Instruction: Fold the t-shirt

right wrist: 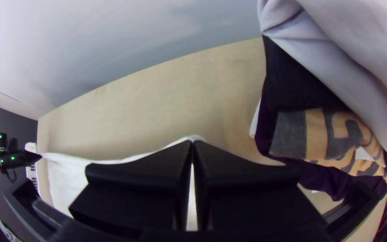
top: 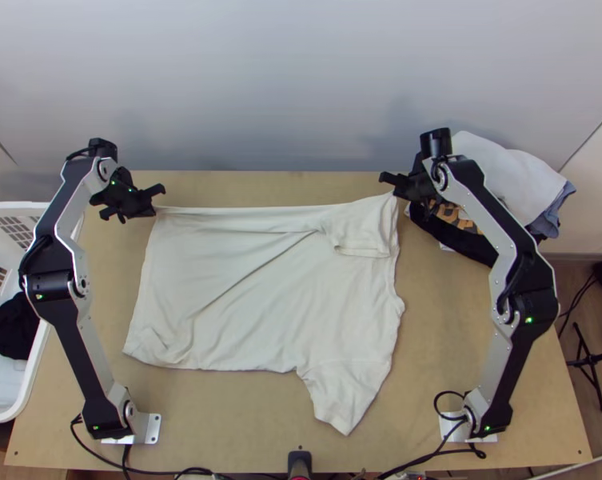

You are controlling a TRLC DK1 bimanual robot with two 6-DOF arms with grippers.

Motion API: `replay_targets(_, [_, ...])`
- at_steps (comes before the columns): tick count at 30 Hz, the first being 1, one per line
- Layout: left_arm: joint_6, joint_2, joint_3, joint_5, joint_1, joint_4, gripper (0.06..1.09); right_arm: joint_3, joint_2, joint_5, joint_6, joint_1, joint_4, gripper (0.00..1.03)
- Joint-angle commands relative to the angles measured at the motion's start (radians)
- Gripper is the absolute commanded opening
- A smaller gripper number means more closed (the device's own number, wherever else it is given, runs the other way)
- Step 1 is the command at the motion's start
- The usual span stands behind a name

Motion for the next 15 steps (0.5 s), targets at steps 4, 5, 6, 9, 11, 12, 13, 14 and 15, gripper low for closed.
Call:
replay_targets(4, [0.077,-0.031,0.051,0.042,-0.021,-0.272,0.09,-0.063,-0.091,0.017,-0.003,0.032,-0.167,0.03])
replay_targets(5, [0.082,-0.033,0.051,0.045,-0.018,-0.289,0.09,-0.081,-0.101,0.017,0.005,0.032,-0.167,0.03])
replay_targets(6, [0.086,-0.034,0.051,0.045,-0.013,-0.304,0.09,-0.098,-0.11,0.017,0.014,0.032,-0.17,0.03])
replay_targets(9, [0.114,-0.042,0.048,0.048,-0.007,-0.342,0.09,-0.106,-0.124,0.02,0.051,0.036,-0.233,0.03])
replay_targets(11, [0.128,-0.05,0.05,0.05,-0.001,-0.35,0.09,-0.122,-0.14,0.026,0.068,0.038,-0.266,0.03])
replay_targets(12, [0.139,-0.053,0.048,0.05,0.002,-0.354,0.09,-0.135,-0.148,0.026,0.07,0.038,-0.272,0.03])
replay_targets(13, [0.151,-0.054,0.048,0.05,0.005,-0.356,0.09,-0.145,-0.153,0.029,0.07,0.038,-0.276,0.03])
replay_targets(14, [0.162,-0.059,0.048,0.05,0.012,-0.356,0.09,-0.155,-0.159,0.037,0.07,0.038,-0.285,0.03])
replay_targets(15, [0.171,-0.06,0.048,0.05,0.018,-0.358,0.09,-0.159,-0.162,0.037,0.068,0.036,-0.301,0.03])
